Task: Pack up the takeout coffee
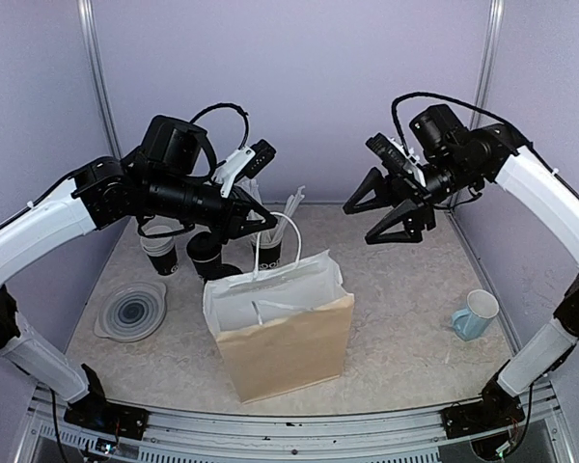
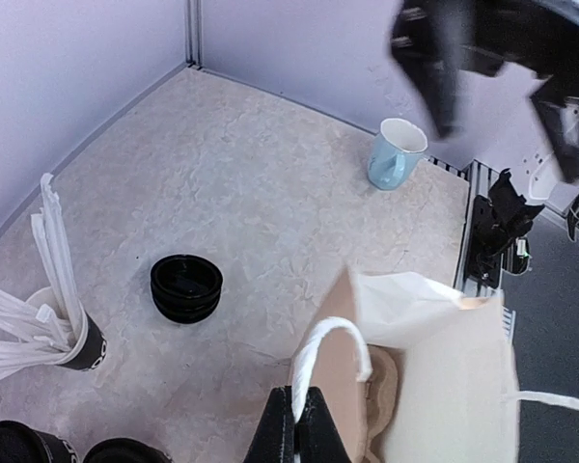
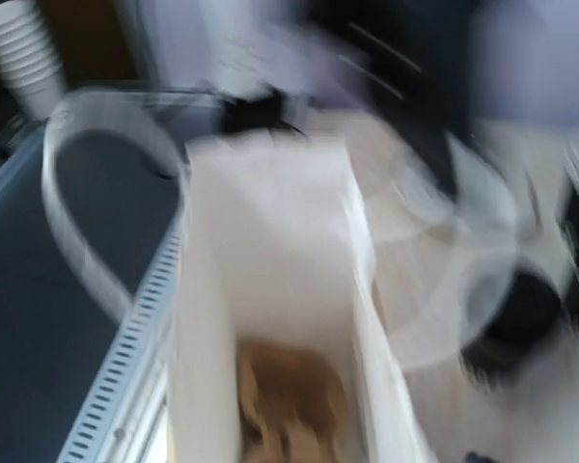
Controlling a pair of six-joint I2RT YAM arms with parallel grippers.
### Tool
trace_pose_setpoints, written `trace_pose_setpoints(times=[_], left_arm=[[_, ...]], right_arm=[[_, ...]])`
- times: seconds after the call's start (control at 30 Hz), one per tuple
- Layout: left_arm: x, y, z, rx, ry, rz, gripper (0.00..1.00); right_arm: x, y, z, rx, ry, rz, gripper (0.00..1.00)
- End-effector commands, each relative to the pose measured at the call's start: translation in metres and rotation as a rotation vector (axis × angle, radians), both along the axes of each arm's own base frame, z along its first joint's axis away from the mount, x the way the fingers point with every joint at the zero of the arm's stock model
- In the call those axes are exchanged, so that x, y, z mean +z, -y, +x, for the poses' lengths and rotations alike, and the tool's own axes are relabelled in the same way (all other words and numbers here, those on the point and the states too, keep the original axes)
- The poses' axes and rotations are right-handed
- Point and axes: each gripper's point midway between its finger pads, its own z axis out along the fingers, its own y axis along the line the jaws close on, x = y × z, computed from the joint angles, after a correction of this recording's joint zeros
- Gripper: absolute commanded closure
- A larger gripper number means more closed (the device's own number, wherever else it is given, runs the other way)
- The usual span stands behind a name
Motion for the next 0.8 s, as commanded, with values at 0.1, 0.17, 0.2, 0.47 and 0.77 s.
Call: trace_pose_setpoints(times=[0.1,0.17,0.2,0.47,0.77], left_arm=[[-0.003,0.009,0.011,-0.003,-0.020,-0.006,1.00],[-0.005,0.008,0.012,0.001,-0.020,-0.003,1.00],[-0.005,0.008,0.013,0.006,-0.018,-0.003,1.00],[-0.003,0.001,0.018,0.046,-0.034,-0.015,1.00],[0.002,-0.001,0.020,0.054,-0.024,-0.022,1.00]], right_arm=[[0.013,-0.031,-0.060,0.132,0.070,0.009,0.24],[0.005,-0.040,-0.072,0.169,0.086,-0.014,0.24],[-0.001,-0.046,-0.081,0.194,0.099,-0.032,0.24],[-0.029,-0.075,-0.112,0.242,0.134,-0.115,0.30],[-0.028,-0.088,-0.126,0.252,0.166,-0.125,0.98]])
